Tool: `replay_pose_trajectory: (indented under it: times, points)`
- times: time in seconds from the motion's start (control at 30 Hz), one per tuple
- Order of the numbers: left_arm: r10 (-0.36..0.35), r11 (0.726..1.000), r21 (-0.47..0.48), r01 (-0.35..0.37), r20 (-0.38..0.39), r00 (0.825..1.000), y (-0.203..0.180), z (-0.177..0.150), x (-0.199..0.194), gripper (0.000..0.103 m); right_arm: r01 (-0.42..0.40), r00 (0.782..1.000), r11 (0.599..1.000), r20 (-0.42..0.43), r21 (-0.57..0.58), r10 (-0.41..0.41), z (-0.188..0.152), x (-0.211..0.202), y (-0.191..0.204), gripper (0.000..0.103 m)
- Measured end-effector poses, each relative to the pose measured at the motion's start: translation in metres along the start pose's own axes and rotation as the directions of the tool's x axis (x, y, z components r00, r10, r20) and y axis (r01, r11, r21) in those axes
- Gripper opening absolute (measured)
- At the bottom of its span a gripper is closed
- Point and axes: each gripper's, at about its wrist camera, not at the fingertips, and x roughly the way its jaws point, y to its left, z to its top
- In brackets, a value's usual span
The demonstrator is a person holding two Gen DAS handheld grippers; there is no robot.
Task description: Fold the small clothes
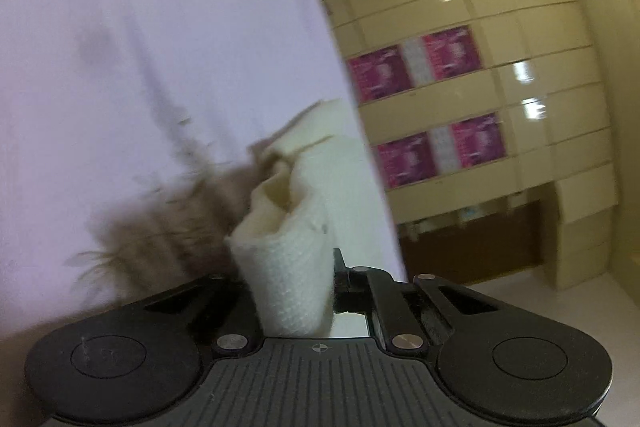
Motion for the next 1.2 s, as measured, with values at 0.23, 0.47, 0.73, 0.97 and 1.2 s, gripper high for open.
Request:
replay_pose_trajectory:
  times: [0.23,0.47,0.73,0.97,1.2]
  points:
    - [0.063,0.998,0.025,-0.062,-0.044,0.997,0.003,0.007,0.013,0.007,0.032,0.999,0.999,-0.021,-0.022,-0.032,-0.002,0.023,-0.003,0.003]
    - [0.061,0.931,0.364,-0.036,-0.059,0.996,-0.069,0.004,0.008,0.007,-0.006,0.999,0.999,-0.032,0.035,0.007,-0.001,0.023,-0.012,0.002]
    - [0.055,0.65,0.75,0.124,-0.209,0.976,-0.182,-0.079,0.036,0.007,-0.084,0.996,0.965,-0.011,0.249,0.089,-0.003,0.009,-0.046,0.002]
    - [0.214,0.566,0.792,0.229,-0.409,0.887,-0.194,-0.167,0.079,0.048,-0.13,0.986,0.761,0.16,0.635,0.034,-0.028,-0.057,-0.164,0.031]
    - [0.038,0.569,0.762,0.31,-0.401,0.915,-0.192,-0.143,0.008,0.07,-0.197,0.97,0.711,0.24,0.675,0.042,-0.034,-0.107,-0.223,0.042]
